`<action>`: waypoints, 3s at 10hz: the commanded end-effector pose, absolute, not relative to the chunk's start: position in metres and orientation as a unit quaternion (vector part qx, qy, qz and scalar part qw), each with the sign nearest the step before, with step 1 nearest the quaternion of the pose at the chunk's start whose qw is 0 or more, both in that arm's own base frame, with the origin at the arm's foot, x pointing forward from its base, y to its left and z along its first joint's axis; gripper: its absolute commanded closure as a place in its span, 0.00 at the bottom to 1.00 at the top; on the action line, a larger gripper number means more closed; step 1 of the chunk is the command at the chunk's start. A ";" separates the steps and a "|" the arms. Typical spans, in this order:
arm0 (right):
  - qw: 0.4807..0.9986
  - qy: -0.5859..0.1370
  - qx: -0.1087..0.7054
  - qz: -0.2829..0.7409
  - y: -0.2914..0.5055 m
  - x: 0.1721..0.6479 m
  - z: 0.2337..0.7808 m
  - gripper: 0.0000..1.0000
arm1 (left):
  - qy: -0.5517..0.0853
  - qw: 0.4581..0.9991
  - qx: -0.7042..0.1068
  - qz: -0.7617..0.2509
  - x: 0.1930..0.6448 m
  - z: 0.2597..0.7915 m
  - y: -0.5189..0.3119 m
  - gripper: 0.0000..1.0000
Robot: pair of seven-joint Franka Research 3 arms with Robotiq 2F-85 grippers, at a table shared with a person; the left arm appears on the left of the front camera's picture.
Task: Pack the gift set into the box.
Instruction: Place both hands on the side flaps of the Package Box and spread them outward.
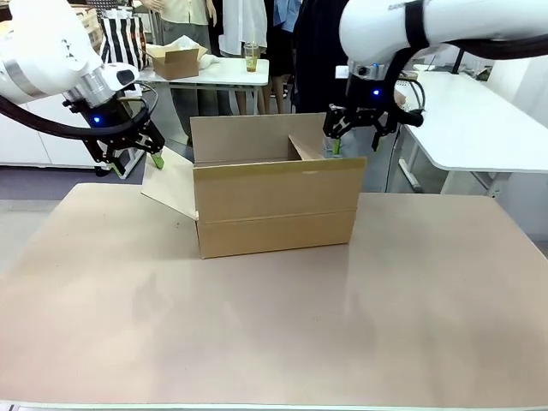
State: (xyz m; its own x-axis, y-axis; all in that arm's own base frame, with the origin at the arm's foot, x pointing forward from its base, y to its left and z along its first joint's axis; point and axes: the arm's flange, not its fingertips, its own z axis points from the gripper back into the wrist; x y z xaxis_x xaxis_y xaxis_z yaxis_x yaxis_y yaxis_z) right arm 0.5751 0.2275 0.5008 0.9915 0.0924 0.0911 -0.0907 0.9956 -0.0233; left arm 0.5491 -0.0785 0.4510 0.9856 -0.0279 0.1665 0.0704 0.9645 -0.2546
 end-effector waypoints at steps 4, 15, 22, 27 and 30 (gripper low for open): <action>0.998 -0.037 -0.011 0.052 0.237 0.576 0.490 0.00 | -0.082 0.989 -0.123 -0.017 0.549 0.454 -0.079 0.00; 0.987 -0.106 -0.109 0.058 0.381 0.568 0.445 0.00 | -0.082 0.989 -0.123 -0.017 0.549 0.454 -0.079 0.00; 0.973 -0.084 -0.212 0.019 0.363 0.604 0.396 0.00 | -0.082 0.989 -0.123 -0.017 0.549 0.454 -0.079 0.00; 0.978 -0.078 -0.192 -0.005 0.312 0.613 0.432 0.00 | -0.082 0.989 -0.123 -0.017 0.549 0.454 -0.079 0.00; 0.986 -0.050 -0.158 0.008 0.287 0.618 0.456 0.00 | -0.082 0.989 -0.123 -0.017 0.549 0.454 -0.079 0.00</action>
State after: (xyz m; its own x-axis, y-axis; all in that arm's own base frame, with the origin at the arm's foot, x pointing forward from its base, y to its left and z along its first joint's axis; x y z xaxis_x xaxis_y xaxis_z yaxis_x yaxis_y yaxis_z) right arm 0.6230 0.2938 0.4540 0.9899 0.0189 0.1404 0.0301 0.9405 -0.3383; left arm 0.5492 -0.0783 0.4510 0.9857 -0.0275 0.1665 0.0699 0.9645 -0.2546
